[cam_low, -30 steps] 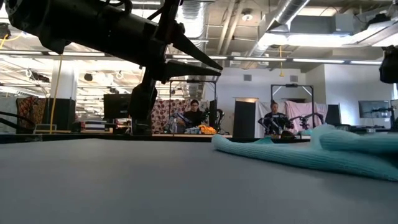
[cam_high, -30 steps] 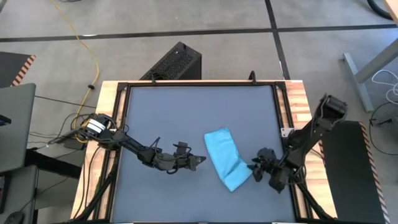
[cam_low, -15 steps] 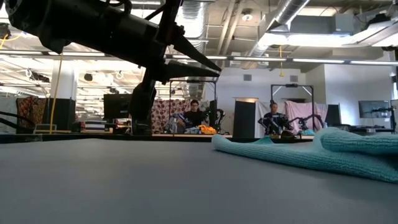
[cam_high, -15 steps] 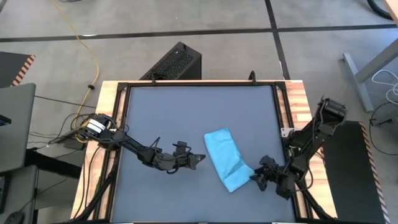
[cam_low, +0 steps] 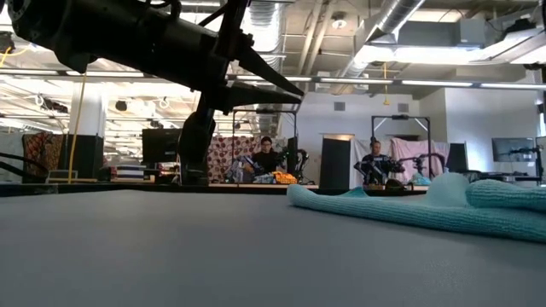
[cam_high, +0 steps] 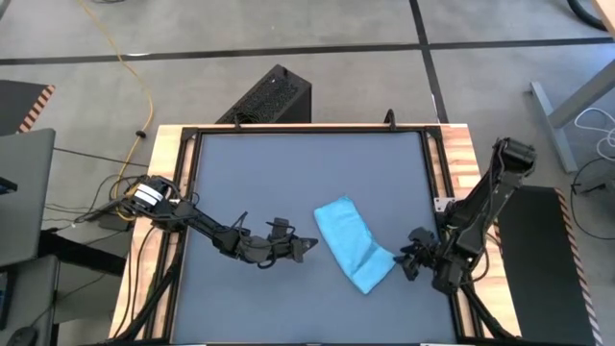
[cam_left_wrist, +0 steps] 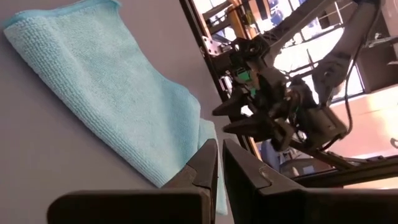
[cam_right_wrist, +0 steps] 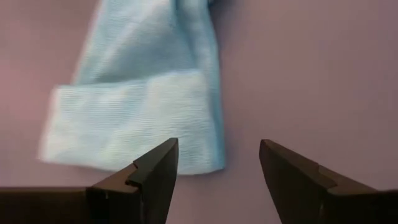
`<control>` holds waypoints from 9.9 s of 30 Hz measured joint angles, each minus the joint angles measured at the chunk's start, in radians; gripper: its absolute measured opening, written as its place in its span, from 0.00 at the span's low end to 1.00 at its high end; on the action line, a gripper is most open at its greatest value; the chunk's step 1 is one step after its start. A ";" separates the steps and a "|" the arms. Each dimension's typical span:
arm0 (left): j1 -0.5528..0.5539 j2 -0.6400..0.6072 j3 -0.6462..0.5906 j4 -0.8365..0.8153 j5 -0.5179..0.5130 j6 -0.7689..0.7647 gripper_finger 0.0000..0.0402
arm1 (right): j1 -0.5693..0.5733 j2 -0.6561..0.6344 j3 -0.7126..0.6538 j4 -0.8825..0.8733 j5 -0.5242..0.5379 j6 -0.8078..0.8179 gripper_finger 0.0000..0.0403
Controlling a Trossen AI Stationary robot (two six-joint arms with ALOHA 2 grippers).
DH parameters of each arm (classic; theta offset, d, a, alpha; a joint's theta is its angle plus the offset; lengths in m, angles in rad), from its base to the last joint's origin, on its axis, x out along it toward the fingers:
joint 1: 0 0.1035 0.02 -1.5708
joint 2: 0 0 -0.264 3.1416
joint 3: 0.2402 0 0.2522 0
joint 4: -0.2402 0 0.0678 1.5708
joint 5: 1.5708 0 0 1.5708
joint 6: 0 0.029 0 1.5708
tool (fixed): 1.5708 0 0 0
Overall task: Roll towel
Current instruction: Roll the blue microfiber towel
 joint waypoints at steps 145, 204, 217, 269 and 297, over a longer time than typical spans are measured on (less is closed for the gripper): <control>0.131 0.000 0.741 -1.750 0.184 0.081 0.03 | -0.591 0.387 0.360 0.118 -0.306 -0.892 0.07; 0.573 0.242 0.737 -1.729 0.417 0.418 0.03 | -0.525 0.068 0.385 -0.034 -0.172 -0.872 0.07; 0.664 0.295 0.737 -1.364 0.537 0.424 0.03 | -0.527 0.068 0.385 -0.094 -0.173 -0.871 0.07; 0.259 -0.275 0.224 -0.349 0.616 0.728 0.05 | 0.219 -0.282 0.243 -0.355 0.814 -0.346 0.11; 0.059 -0.317 -0.132 -0.278 0.322 0.046 0.05 | -0.280 -0.084 0.231 0.258 0.393 -0.510 0.11</control>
